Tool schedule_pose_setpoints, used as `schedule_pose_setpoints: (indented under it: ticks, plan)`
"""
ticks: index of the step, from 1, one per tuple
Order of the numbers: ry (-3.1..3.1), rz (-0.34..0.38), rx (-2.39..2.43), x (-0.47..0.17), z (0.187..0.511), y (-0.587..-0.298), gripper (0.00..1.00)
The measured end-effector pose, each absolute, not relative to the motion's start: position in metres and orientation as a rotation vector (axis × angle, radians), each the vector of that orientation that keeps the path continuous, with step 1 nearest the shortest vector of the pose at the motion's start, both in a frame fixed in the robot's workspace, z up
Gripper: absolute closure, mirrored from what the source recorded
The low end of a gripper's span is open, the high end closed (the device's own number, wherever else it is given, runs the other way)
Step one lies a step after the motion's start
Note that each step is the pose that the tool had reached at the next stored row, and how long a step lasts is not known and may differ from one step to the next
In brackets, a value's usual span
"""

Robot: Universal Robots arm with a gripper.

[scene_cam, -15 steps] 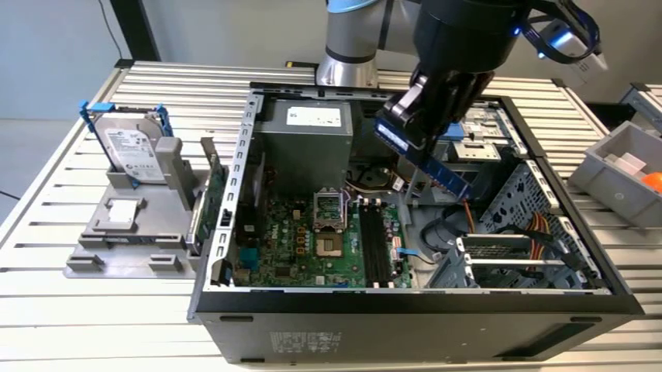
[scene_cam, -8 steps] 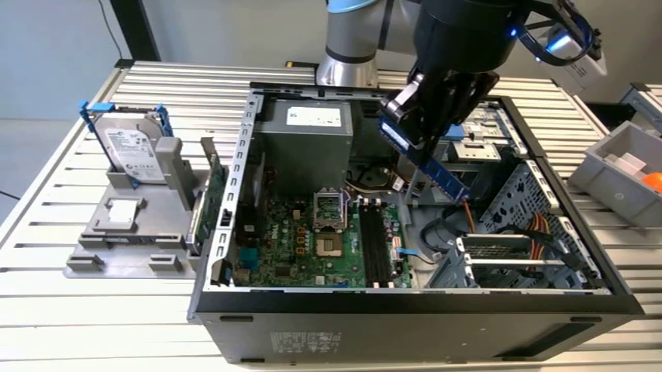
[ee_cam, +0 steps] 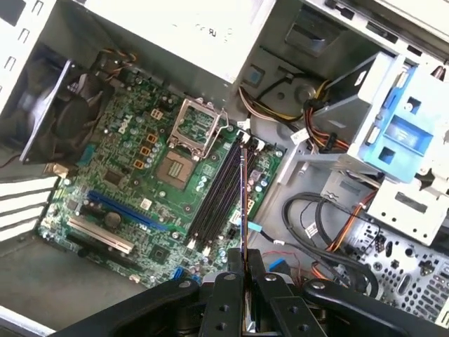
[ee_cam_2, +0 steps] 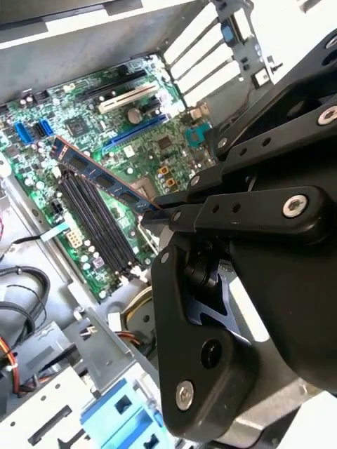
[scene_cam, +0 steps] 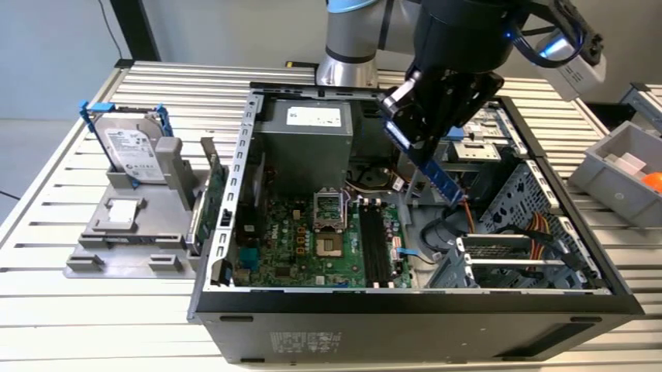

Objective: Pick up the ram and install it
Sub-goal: 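Insert the ram into the slot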

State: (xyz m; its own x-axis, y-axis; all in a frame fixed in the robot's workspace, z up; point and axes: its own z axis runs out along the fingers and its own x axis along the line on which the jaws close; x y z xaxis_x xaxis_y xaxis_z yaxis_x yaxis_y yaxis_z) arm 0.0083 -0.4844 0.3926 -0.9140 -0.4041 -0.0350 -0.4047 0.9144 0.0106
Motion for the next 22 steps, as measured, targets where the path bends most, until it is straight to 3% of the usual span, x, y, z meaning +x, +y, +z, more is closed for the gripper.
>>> schedule_pose_setpoints:
  ticks: [22]
  plan:
    - [3.101,0.02,-0.188,0.0083,0.3926,-0.4844,1.0]
